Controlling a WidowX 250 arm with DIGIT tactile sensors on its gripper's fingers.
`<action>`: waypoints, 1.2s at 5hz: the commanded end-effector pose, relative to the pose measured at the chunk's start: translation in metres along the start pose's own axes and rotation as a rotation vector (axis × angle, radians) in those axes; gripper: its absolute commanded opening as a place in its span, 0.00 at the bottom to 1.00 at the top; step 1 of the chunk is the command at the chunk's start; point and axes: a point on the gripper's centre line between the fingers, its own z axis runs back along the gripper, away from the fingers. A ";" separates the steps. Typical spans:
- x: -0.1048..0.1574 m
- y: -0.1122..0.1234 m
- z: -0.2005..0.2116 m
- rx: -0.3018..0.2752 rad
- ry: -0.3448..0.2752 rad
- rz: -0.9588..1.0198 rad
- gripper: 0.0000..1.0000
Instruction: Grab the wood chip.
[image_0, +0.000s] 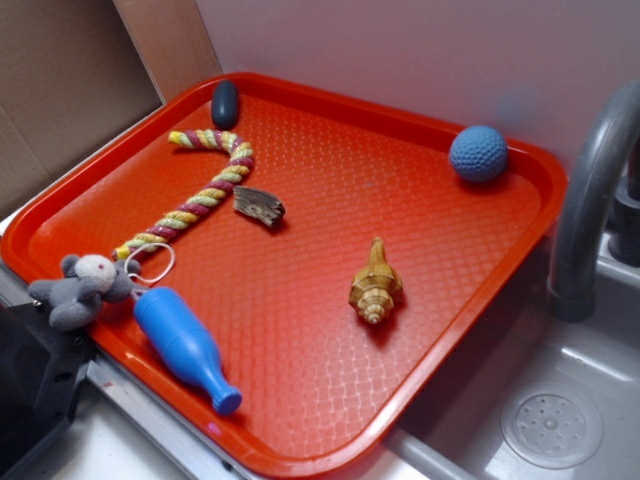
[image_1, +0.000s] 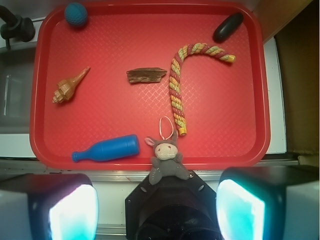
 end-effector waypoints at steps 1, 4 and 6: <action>0.000 0.000 0.000 0.000 0.000 0.000 1.00; 0.100 -0.014 -0.124 -0.091 0.035 0.509 1.00; 0.122 0.004 -0.195 -0.070 0.136 0.730 1.00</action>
